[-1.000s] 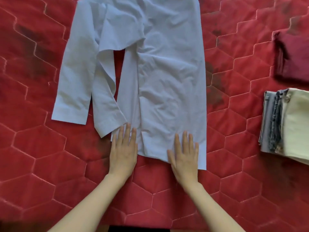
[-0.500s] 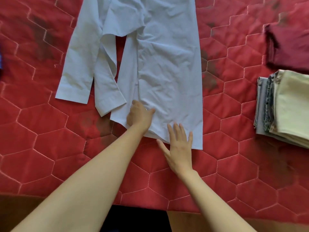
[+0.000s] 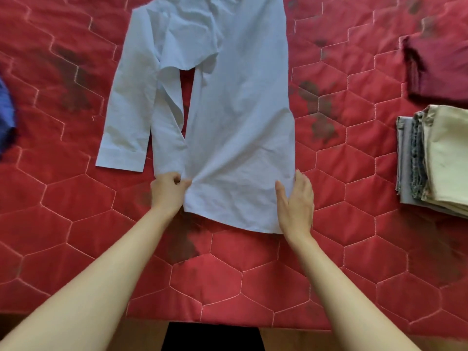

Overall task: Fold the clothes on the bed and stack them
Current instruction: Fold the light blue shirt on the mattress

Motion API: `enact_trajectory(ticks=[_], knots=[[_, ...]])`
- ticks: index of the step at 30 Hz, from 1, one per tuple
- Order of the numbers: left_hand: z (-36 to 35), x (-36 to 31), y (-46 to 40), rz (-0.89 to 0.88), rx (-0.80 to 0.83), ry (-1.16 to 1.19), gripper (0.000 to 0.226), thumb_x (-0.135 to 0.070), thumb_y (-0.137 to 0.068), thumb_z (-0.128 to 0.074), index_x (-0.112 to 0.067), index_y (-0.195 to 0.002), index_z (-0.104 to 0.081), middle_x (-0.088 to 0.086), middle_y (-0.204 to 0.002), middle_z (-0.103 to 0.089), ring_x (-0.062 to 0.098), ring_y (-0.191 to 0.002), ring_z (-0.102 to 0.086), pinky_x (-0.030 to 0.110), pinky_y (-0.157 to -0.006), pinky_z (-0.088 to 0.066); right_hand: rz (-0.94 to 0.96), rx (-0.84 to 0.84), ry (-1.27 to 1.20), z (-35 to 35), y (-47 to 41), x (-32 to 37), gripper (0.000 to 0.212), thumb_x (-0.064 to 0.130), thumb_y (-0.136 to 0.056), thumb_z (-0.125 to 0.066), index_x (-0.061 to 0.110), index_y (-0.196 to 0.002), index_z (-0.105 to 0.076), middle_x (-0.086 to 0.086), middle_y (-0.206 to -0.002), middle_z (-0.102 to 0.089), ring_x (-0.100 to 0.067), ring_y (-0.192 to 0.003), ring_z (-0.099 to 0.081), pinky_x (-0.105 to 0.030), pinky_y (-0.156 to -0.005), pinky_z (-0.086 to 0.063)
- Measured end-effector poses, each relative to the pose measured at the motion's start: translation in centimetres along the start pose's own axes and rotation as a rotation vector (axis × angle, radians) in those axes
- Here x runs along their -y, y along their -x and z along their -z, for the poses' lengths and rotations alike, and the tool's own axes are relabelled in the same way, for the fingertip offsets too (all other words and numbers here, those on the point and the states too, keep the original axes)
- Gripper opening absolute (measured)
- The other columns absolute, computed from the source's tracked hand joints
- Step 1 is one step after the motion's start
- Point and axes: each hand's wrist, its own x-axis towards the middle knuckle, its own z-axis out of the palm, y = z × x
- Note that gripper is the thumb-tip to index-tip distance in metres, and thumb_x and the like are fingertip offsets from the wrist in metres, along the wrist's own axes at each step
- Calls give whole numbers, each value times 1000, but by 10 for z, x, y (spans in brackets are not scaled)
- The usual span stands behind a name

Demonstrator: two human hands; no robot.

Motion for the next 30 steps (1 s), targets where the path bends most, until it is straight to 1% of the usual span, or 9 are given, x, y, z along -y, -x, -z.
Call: enact_trajectory(ticks=[3,6,12,15,18,23,26,28,30], knots=[[-14,-1,-3,6,-78,-104,25,-23,-91,-62,2,-92,-67,25,-107,-58,40,-99,-55,39,-81,-42,-93,-8,-59,-4,-5,2,57,40,-96,-54,7,-140,-41,-9,-139,-47,-29,-127,-41,-40,-103,-35],[-22,-7,1,40,-140,-101,25,-24,-93,-58,-1,-99,-67,23,-121,-44,40,-102,-51,39,-86,-40,-235,77,-213,-8,-6,7,34,35,-91,-60,8,-111,-56,-10,-112,-63,-33,-105,-57,-43,-87,-46],[-15,-19,14,128,-53,156,21,-19,-92,-62,1,-88,-69,14,-91,-65,31,-88,-58,29,-70,-38,-231,161,-303,11,-4,19,18,28,-84,-65,11,-89,-69,-4,-88,-71,-27,-86,-66,-44,-77,-53],[9,-37,19,60,21,502,17,-22,-89,-67,-6,-86,-72,11,-91,-71,27,-89,-66,32,-75,-51,-109,77,-496,47,-12,30,24,30,-79,-72,8,-69,-65,6,-67,-63,-14,-63,-57,-33,-59,-48],[25,-39,31,106,315,950,18,-21,-91,-65,-10,-81,-74,9,-92,-75,19,-83,-73,27,-65,-59,-103,54,-799,77,-8,19,28,32,-77,-73,7,-70,-65,7,-65,-63,-8,-59,-56,-21,-51,-43],[-19,-15,65,216,351,601,21,-16,-97,-56,3,-90,-62,17,-89,-62,26,-84,-58,41,-79,-49,-314,164,-385,62,25,-45,35,20,-86,-68,7,-56,-55,-1,-58,-42,-17,-63,-38,-30,-56,-29],[-29,-9,72,145,352,612,35,-22,-97,-57,12,-95,-59,25,-92,-63,31,-87,-62,45,-85,-51,-223,89,-462,65,31,-64,46,27,-85,-66,23,-50,-36,11,-53,-33,-12,-54,-30,-26,-50,-24],[-38,2,80,179,357,587,32,-23,-98,-55,9,-97,-60,20,-94,-66,31,-90,-64,49,-89,-51,-267,129,-445,67,37,-78,45,28,-87,-64,24,-51,-37,8,-53,-34,-13,-54,-31,-27,-51,-23],[-48,15,90,199,299,351,33,-23,-98,-52,9,-93,-59,17,-91,-63,29,-88,-60,49,-86,-50,-371,255,-271,64,49,-95,41,27,-90,-61,17,-55,-43,-1,-52,-40,-18,-53,-37,-31,-53,-26]])
